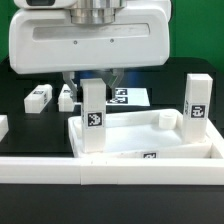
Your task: Assemble desk
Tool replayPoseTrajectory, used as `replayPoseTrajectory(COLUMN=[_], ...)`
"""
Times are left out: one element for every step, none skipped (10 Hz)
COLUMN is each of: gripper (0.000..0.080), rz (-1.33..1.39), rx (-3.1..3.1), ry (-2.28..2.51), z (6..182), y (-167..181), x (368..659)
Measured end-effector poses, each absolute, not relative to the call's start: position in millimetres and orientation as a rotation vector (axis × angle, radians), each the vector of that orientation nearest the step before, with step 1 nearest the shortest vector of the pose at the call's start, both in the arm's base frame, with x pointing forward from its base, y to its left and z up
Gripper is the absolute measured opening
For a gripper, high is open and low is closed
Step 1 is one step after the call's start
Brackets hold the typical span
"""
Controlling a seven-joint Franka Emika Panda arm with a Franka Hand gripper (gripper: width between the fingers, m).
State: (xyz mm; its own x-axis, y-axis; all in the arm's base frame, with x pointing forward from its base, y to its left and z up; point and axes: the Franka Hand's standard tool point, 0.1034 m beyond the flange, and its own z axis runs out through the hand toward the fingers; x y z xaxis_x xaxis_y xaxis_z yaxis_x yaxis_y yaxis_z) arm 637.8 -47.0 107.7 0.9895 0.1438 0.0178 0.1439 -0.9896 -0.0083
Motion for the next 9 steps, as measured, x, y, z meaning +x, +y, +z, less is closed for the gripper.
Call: replayPoseTrajectory(gripper=[0.0287, 0.0287, 0.0287, 0.0287, 0.0288, 0.0288, 0.0288, 0.0288, 0.0288], rz=[-0.027, -0.03, -0.028, -0.039, -0.054, -0.066, -0.062, -0.057, -0.053], rx=[-3.126, -3.112, -3.094, -3.072, -3.038, -3.007, -2.93, -2.84, -2.792], ry=[-0.042, 0.187, 0.364, 0.523, 0.701, 0.817, 1.016, 1.219, 1.324], z=[107.5, 107.1, 106.9, 106.8, 106.6, 106.1, 105.8, 105.5, 105.5], y=[-48.0, -48.2, -49.1, -48.2, -47.3, -48.0, -49.5, -50.8, -51.0], x=[637.6, 637.5, 636.9, 637.2, 636.5, 635.8, 635.2, 634.7, 634.7])
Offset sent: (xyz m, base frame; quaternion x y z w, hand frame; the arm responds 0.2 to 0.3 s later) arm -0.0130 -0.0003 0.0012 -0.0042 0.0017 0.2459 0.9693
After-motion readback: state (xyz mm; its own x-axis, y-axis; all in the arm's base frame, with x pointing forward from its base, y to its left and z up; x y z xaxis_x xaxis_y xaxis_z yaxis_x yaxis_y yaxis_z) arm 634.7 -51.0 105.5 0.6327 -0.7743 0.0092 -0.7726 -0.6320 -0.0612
